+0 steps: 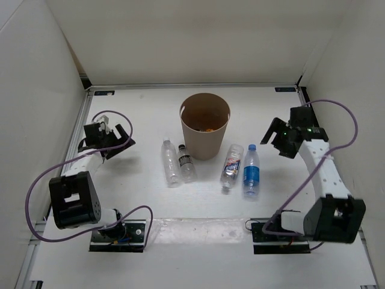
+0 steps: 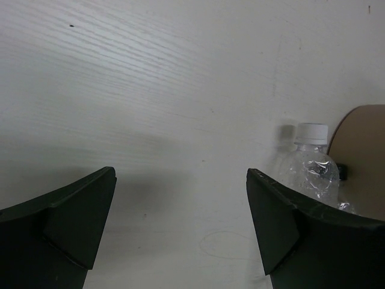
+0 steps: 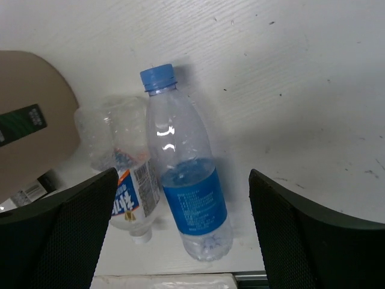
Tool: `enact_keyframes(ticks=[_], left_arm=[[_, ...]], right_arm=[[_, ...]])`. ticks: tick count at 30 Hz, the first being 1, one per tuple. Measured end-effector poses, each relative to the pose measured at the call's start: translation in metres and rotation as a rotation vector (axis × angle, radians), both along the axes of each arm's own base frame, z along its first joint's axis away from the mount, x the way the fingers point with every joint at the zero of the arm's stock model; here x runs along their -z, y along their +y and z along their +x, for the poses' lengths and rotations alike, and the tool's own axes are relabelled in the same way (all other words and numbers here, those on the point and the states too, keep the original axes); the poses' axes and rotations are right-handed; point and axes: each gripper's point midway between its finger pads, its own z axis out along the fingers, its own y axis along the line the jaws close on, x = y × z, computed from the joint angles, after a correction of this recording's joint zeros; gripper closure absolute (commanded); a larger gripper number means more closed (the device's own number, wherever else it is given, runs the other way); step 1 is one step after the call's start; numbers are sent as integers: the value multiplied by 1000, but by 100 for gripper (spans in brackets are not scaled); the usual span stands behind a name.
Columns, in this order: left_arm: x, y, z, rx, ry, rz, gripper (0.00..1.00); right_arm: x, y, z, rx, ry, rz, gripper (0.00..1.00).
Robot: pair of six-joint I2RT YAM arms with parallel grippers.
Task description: Put the plastic bottles in the bin
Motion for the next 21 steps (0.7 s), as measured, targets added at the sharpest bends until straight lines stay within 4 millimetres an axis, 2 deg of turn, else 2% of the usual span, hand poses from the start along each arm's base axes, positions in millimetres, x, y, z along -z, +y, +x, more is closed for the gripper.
enact_keyframes(ticks=[3,4,8,13,15,21], left_arm=[[-2,-7,2,23,-4,14,0],[-2,-8,2,23,-2,16,0],[-4,-5,9,22,10,20,0],[2,-4,12,26,41,18,0],[3,-5,10,26,50,16,0],[6,-5,8,26,69,12,0]], right_arm=[[28,8,10,-18,82,31,10],[45,12,10,-29,126,41,10],[78,34,-5,-68,223,76,10],[83,57,-2,-100,229,127,10],[87,59,1,-84,216,158,10],[101,58,-12,-31,260,180,10]])
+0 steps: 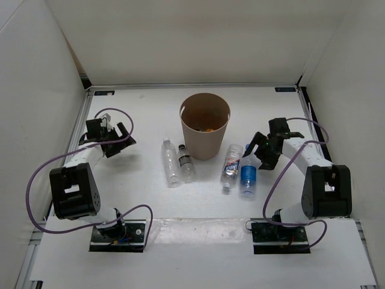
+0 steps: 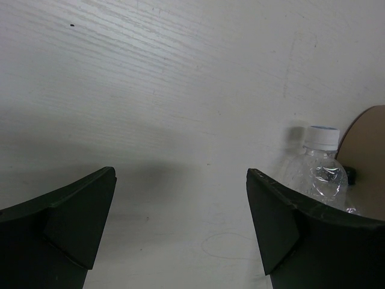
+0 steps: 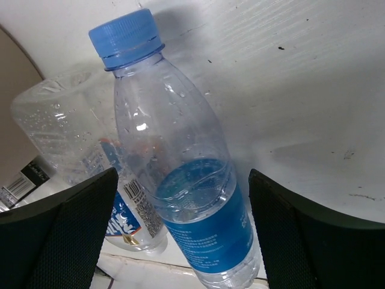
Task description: Put the plastic bottles in the bin
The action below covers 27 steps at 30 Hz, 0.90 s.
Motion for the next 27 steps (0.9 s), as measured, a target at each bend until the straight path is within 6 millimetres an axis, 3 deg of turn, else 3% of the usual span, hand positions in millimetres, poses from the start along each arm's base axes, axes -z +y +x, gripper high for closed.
enact_keyframes(ticks=[9,18,27], left_arm=[[3,0,0,0,22,-4,0],[6,3,-1,-9,40,-8,0],[7,7,-2,-20,46,-10,0]], right_arm=[[-1,7,6,-8,12,-23,15],[-1,13,5,-29,31,-51,35],[0,18,13,-94,103,-99,32]])
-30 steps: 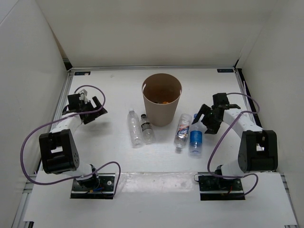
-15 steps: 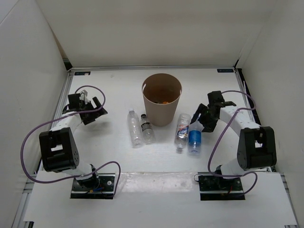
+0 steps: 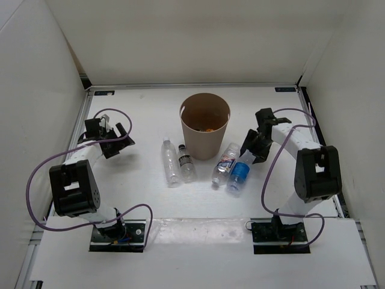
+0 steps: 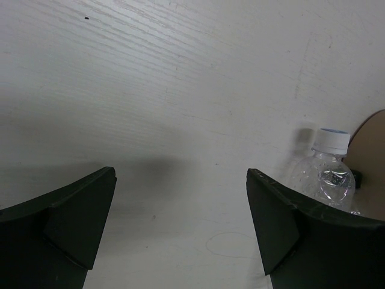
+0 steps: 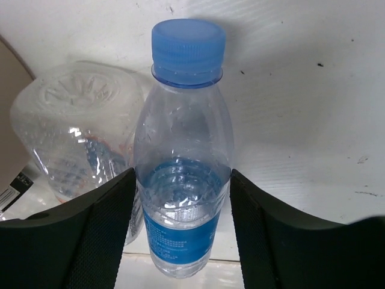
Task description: Put the plastic bottles in the bin
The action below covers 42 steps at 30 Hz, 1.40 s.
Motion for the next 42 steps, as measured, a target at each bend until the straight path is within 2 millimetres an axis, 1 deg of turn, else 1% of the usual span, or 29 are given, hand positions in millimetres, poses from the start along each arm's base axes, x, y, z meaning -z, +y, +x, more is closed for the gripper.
enact_keyframes(ticks=[3,5,12,19,22,24,26,29,35,36,38,39,40,42], left_arm=[[0,0,0,-1,0,0,0],[0,1,0,-2,0,0,0],[0,3,0,-10,0,-2,0],[2,6,-1,-16,6,-8,0],[5,6,-1,-17,16,-11,0],[5,6,-2,-18,17,-12,0],[5,7,-2,-20,18,-13,0],[5,7,-2,-19,19,-15,0],[5,6,-2,-17,19,-19,0],[5,6,-2,-16,18,-20,0],[6,6,-2,-15,21,-22,0],[6,5,-2,-14,24,-23,0],[7,5,-1,-14,26,-24,0],[8,5,-2,-13,33,-27,0]], right_arm=[[2,2,4,-16,31,-8,32],[3,5,5,-27,40,-13,31],[5,24,-11,-93,71,-38,31],[6,31,-17,-93,83,-57,31],[6,38,-21,-102,84,-56,31],[6,44,-23,-112,84,-55,36],[7,48,-25,-117,87,-48,44],[9,51,-25,-112,89,-25,47],[11,52,-26,-95,108,16,47],[11,54,-26,-95,109,21,43],[12,56,-25,-91,113,35,43],[13,58,-25,-91,114,38,46],[13,59,-25,-91,115,39,46],[14,61,-26,-90,115,40,50]])
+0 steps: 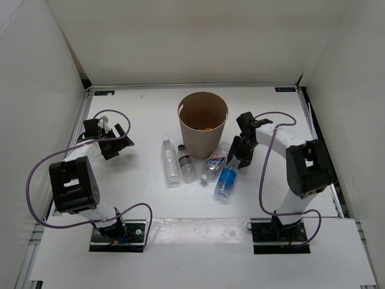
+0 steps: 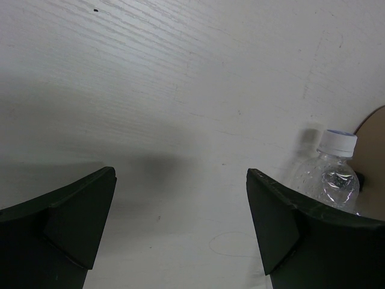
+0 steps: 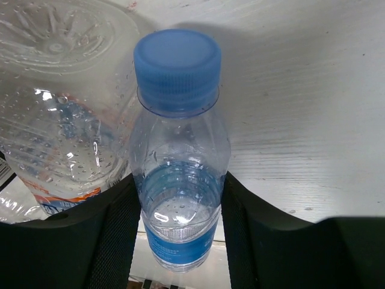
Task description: Put the plastic bottles in the bin
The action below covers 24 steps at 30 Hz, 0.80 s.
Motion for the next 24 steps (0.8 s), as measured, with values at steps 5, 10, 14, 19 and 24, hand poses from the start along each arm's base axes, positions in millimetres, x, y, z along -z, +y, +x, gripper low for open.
enact_keyframes(ticks=[5,10,14,19,24], left_arm=[[1,0,1,1,4,-2,0],[2,0,0,1,9,-5,0],[2,0,1,1,10,-6,0],[2,1,1,-3,11,-7,0],[2,1,1,-2,11,-8,0]], right_arm=[[-2,1,-2,1,-19,-8,68],[-10,-7,-7,-4,-53,-80,81],[-42,-24,-9,16,-134,-130,88],[-105,-48,1,67,-316,-163,100],[-165,-80,6,133,-480,-202,100]])
